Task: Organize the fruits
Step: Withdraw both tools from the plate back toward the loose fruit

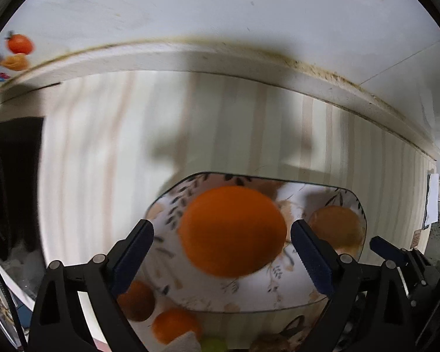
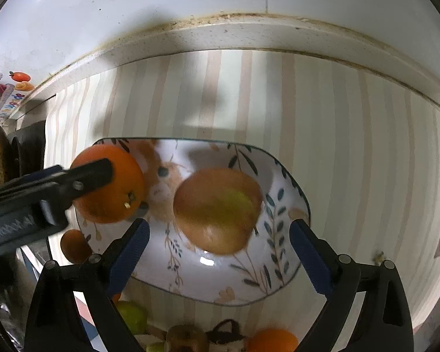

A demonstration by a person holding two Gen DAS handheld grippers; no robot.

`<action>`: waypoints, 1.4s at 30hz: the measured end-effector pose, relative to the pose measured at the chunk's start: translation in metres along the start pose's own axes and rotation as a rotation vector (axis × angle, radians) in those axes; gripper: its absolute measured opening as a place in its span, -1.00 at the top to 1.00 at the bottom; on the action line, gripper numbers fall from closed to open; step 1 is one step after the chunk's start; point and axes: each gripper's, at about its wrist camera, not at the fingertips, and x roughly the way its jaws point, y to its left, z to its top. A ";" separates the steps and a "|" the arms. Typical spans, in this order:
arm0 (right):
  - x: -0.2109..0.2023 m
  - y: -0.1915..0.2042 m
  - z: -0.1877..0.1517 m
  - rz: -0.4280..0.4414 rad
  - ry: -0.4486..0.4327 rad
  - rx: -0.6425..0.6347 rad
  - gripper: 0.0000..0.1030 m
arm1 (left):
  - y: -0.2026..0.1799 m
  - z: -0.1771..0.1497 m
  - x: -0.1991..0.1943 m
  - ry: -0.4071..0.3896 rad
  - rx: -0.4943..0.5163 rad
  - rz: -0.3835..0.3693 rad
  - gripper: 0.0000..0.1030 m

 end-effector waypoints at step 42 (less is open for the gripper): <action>-0.158 0.061 -0.229 -0.022 -0.323 0.168 -0.91 | 0.060 -0.212 -0.154 -0.304 0.122 -0.027 -0.86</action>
